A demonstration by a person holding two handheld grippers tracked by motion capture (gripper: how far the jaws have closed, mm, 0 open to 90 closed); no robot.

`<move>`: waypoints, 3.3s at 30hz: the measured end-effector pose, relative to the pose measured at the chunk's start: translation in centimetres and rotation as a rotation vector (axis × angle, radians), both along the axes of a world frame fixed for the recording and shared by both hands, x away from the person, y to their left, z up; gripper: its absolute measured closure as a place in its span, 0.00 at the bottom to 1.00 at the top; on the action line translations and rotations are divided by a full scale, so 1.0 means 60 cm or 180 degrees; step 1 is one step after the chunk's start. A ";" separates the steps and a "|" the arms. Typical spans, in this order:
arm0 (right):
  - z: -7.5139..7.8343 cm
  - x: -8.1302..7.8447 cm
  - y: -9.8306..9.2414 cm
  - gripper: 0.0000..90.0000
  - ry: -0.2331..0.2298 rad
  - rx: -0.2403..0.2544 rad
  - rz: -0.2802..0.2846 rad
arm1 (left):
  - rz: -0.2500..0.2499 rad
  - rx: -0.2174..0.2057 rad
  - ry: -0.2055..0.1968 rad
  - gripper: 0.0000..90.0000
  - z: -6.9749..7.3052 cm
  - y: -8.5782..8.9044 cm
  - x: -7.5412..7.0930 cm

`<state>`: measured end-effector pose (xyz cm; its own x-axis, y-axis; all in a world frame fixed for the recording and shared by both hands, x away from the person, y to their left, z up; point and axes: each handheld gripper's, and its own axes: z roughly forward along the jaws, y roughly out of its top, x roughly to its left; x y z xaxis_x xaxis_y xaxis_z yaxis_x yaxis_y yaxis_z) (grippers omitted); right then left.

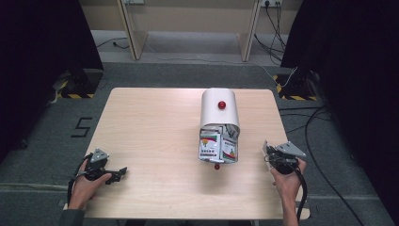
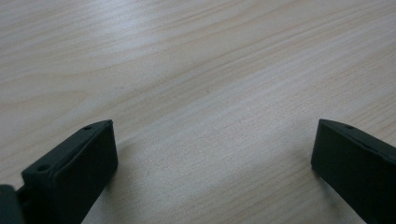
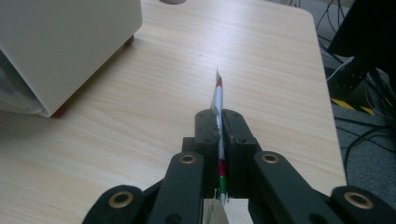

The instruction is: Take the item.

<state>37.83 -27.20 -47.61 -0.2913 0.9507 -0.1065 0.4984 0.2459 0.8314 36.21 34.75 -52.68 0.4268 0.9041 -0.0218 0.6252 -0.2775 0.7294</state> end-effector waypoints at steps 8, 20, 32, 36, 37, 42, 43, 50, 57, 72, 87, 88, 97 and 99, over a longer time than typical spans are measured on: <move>-0.013 0.000 0.018 0.96 0.0062 -0.0186 0.0095 | 0.0000 0.0000 0.0000 0.00 0.000 0.000 0.000; -0.021 0.006 0.029 0.93 0.0086 -0.0190 0.0174 | -0.0001 0.0004 0.0001 0.00 0.000 0.000 0.000; -0.034 0.014 0.031 0.87 0.0216 0.0114 0.0285 | -0.0001 0.0001 0.0000 0.00 0.000 0.000 0.000; -0.034 0.014 0.031 0.87 0.0242 0.0202 0.0321 | -0.0001 0.0001 0.0000 0.00 0.000 0.000 0.000; -0.034 0.015 0.031 0.87 0.0249 0.0221 0.0327 | -0.0001 0.0001 0.0001 0.00 0.000 0.000 0.000; -0.037 0.017 0.033 0.83 0.0275 0.0232 0.0342 | -0.0001 0.0000 0.0000 0.00 0.000 0.000 0.000; -0.039 0.016 0.035 0.81 0.0304 0.0261 0.0329 | -0.0001 0.0001 0.0000 0.00 0.000 0.000 0.000; -0.046 0.020 0.038 0.58 0.0429 0.0497 0.0295 | -0.0001 0.0000 0.0000 0.00 0.000 0.000 0.000; -0.036 0.018 0.033 0.53 0.0374 0.0618 0.0311 | -0.0003 0.0002 0.0001 0.00 0.000 0.000 0.000; -0.020 0.000 0.043 0.42 0.0393 0.0560 0.0345 | -0.0003 -0.0003 0.0001 0.00 0.000 0.001 -0.002; -0.006 -0.036 0.053 0.33 0.0411 0.0643 0.0456 | -0.0002 -0.0003 0.0002 0.00 0.000 0.001 -0.002; -0.006 -0.039 0.055 0.33 0.0413 0.0636 0.0476 | -0.0002 -0.0003 0.0003 0.00 0.000 0.001 -0.002; -0.007 -0.053 0.056 0.31 0.0410 0.0603 0.0492 | -0.0001 -0.0004 0.0002 0.00 0.000 0.001 -0.002; -0.007 -0.056 0.057 0.31 0.0411 0.0607 0.0496 | -0.0002 -0.0003 0.0003 0.00 0.000 0.001 -0.002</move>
<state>34.49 -23.81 -48.03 -0.4351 0.8926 0.1176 0.5716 0.1730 0.8021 36.06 34.82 -52.68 0.4273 0.9038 -0.0231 0.6257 -0.2771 0.7292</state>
